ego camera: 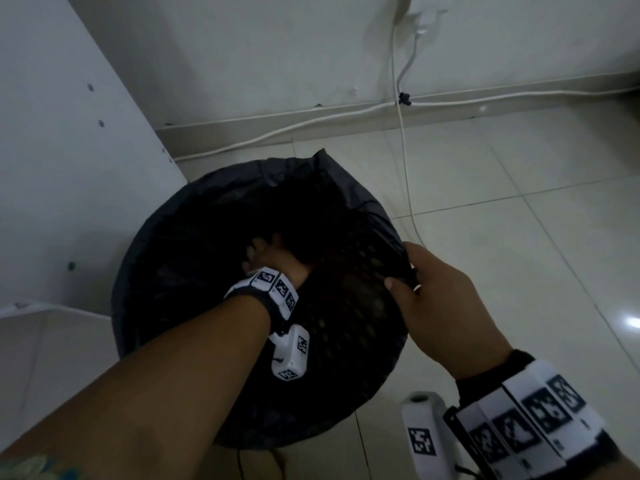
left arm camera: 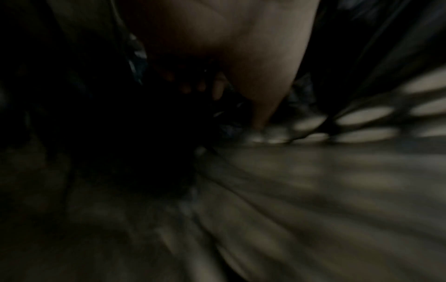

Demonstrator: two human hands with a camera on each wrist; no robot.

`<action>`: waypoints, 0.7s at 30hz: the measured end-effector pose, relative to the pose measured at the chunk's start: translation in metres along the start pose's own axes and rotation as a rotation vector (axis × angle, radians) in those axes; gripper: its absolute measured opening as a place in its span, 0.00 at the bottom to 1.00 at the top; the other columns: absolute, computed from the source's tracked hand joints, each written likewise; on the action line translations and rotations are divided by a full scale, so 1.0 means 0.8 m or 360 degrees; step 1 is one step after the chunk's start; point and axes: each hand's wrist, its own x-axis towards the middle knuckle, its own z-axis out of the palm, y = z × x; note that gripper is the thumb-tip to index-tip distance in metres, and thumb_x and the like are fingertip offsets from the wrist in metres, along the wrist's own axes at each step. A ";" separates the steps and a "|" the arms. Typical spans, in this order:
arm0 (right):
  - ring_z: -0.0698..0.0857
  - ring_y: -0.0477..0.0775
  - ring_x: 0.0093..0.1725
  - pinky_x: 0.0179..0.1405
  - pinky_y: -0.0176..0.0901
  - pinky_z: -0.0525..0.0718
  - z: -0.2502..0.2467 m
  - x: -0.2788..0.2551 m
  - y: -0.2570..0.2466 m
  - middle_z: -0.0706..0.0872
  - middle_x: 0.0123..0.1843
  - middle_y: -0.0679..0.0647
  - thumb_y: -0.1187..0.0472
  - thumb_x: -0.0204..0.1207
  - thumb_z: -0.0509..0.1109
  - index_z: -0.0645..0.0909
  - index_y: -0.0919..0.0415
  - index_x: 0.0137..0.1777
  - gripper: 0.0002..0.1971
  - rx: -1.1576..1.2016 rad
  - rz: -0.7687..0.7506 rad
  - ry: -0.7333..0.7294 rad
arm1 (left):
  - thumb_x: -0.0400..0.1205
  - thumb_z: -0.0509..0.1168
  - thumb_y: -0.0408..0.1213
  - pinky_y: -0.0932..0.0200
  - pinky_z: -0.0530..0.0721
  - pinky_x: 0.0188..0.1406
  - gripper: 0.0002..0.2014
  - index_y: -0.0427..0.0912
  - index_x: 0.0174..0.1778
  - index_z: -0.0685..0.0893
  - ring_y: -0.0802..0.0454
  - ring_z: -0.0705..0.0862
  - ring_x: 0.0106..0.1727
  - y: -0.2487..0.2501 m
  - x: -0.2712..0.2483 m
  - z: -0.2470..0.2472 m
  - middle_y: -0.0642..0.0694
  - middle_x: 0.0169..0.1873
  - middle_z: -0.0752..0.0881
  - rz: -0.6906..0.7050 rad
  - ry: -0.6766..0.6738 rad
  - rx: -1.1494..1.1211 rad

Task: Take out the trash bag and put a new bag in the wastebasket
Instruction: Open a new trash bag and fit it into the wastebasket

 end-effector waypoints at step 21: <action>0.78 0.38 0.34 0.28 0.24 0.70 -0.008 0.025 0.015 0.81 0.37 0.42 0.60 0.82 0.66 0.79 0.53 0.68 0.15 0.0014 0.0016 0.0004 | 0.82 0.69 0.47 0.74 0.79 0.50 0.09 0.49 0.52 0.89 0.63 0.85 0.45 -0.039 -0.243 -0.101 0.55 0.46 0.88 0.0901 0.0808 -0.0717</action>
